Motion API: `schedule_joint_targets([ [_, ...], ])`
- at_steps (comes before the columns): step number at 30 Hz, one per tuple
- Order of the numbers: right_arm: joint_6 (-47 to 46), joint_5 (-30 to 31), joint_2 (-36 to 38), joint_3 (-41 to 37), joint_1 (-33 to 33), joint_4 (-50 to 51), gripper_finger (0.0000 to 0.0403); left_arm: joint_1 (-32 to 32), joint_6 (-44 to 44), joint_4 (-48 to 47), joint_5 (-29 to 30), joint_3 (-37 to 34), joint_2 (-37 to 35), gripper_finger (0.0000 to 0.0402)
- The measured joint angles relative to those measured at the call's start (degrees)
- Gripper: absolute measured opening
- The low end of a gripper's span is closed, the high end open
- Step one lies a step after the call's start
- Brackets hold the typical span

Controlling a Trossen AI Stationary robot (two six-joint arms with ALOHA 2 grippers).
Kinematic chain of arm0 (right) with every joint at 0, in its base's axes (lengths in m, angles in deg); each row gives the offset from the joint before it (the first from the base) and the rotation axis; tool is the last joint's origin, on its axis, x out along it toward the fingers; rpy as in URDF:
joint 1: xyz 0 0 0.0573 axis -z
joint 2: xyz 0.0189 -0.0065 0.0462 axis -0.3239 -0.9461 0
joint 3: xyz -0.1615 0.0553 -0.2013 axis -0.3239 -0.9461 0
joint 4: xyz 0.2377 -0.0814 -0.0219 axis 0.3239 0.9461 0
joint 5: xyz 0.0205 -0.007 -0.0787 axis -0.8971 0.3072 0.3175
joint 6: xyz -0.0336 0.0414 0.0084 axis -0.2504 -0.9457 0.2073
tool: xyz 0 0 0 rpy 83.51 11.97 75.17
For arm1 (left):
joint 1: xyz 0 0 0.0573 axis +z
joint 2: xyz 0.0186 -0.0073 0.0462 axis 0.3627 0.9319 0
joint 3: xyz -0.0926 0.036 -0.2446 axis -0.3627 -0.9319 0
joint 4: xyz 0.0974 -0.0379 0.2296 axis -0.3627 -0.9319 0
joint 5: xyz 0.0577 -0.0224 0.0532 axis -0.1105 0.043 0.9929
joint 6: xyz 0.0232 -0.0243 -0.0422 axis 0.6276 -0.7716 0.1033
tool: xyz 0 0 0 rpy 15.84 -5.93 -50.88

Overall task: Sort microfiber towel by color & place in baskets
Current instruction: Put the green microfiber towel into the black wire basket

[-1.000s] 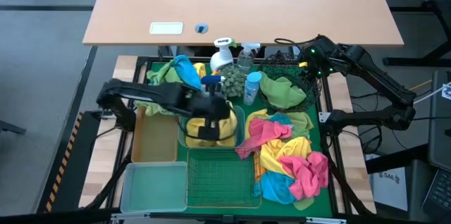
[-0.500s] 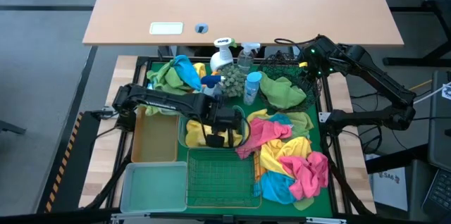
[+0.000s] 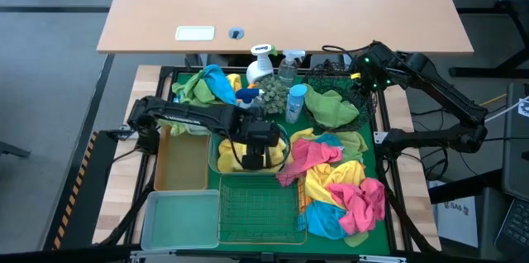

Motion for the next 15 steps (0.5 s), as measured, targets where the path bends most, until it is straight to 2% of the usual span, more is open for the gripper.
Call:
schedule_joint_targets([
  [7,0.0,0.01,0.0,0.0,0.0,0.03,0.0198,0.44,-0.81,-4.92,0.11,0.0,-7.84,0.0173],
  [15,0.0,0.03,0.0,0.0,0.02,0.01,0.0198,5.23,-6.63,-18.2,4.38,0.0,-16.8,0.0173],
])
